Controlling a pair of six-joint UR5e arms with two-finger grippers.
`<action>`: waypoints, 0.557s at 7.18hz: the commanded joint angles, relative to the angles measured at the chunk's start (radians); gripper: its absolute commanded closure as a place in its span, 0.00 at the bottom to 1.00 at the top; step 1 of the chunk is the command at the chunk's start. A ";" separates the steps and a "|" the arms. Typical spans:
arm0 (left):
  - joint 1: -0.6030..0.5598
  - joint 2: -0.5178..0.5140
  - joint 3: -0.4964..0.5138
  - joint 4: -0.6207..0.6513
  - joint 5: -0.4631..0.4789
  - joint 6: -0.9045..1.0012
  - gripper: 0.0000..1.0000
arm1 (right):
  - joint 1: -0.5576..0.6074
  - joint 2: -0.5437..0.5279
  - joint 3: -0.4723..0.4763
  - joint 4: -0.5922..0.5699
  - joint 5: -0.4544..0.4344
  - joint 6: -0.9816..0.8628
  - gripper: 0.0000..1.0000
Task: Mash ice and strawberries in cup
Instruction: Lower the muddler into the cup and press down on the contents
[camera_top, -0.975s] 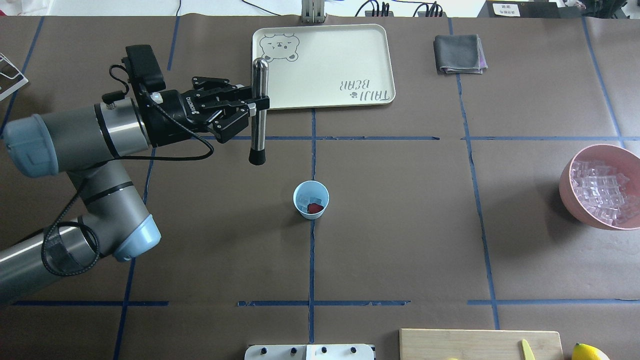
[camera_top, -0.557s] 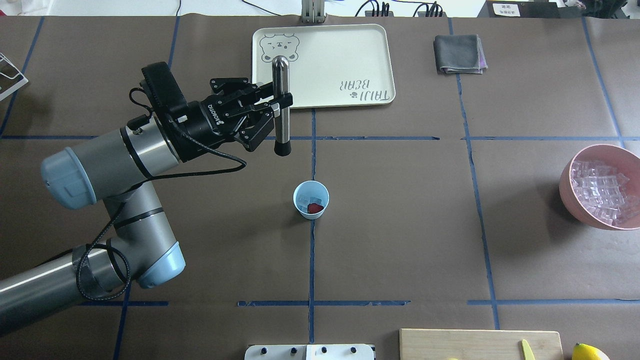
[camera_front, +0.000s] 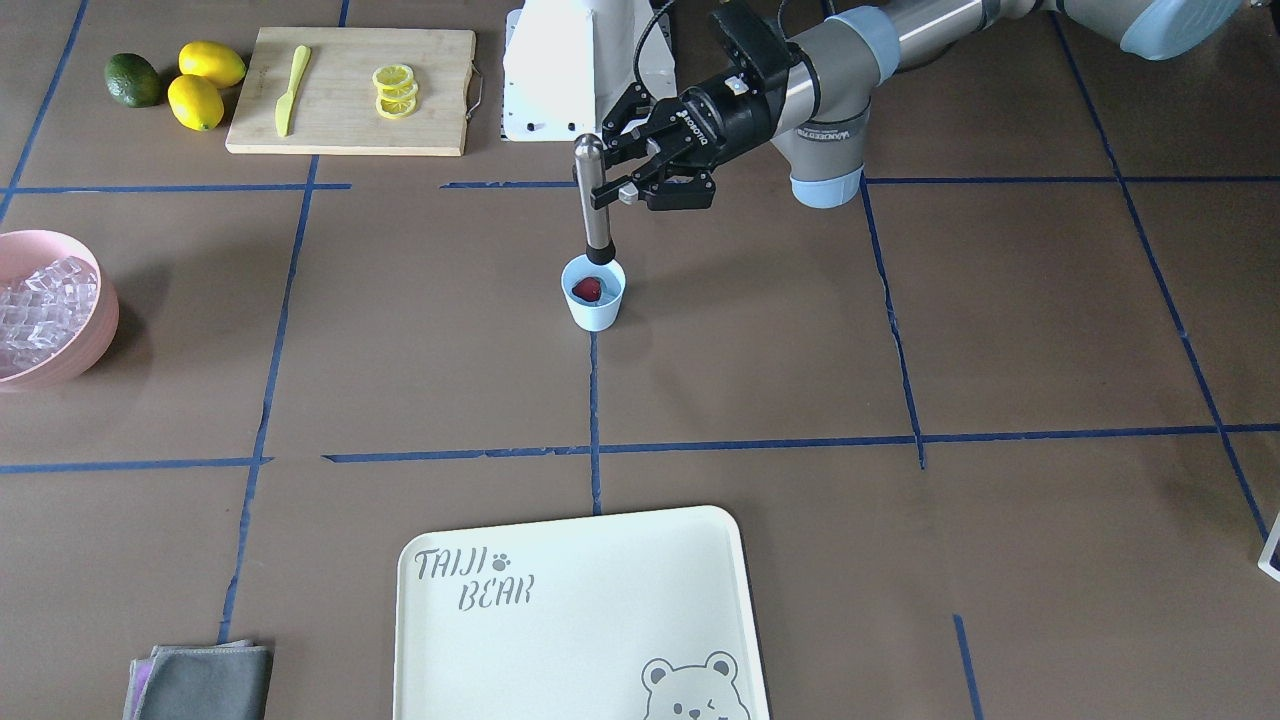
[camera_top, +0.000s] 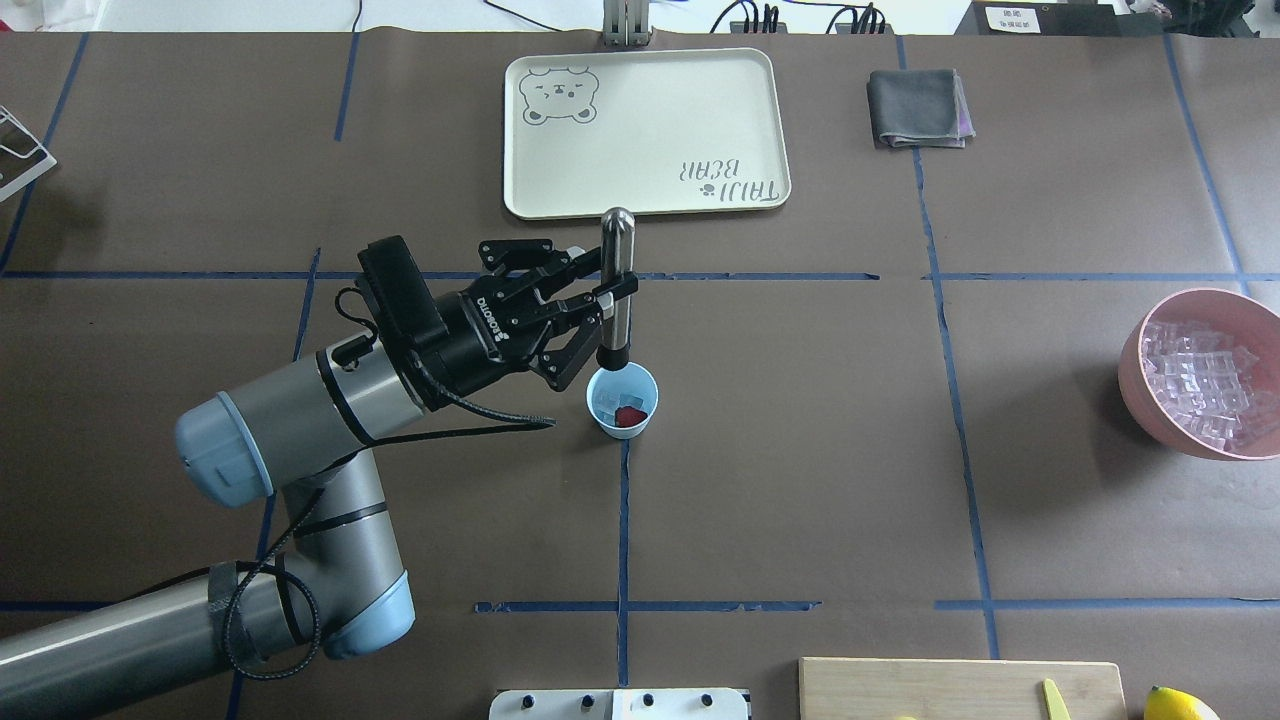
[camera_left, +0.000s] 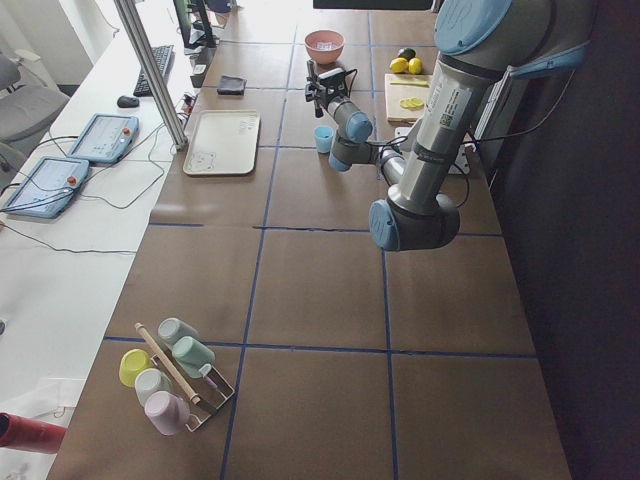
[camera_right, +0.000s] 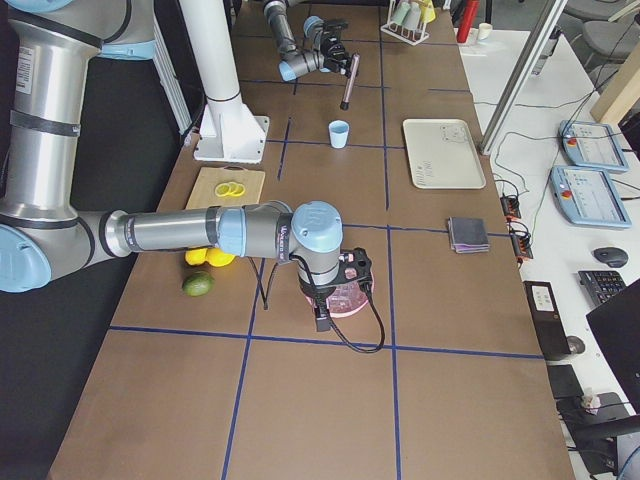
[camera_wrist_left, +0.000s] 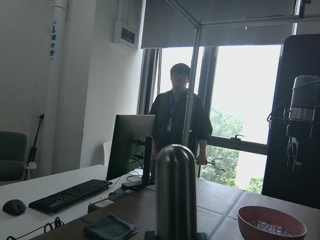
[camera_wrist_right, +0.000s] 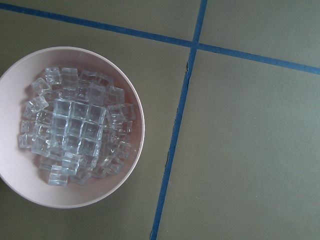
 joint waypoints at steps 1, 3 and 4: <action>0.025 -0.010 0.085 -0.094 0.002 0.035 1.00 | 0.000 -0.002 0.000 0.000 0.000 0.000 0.01; 0.049 -0.013 0.107 -0.099 0.026 0.077 1.00 | 0.000 -0.002 0.000 0.000 0.000 -0.002 0.01; 0.060 -0.021 0.137 -0.123 0.028 0.108 1.00 | 0.000 -0.002 0.000 0.000 0.000 -0.002 0.01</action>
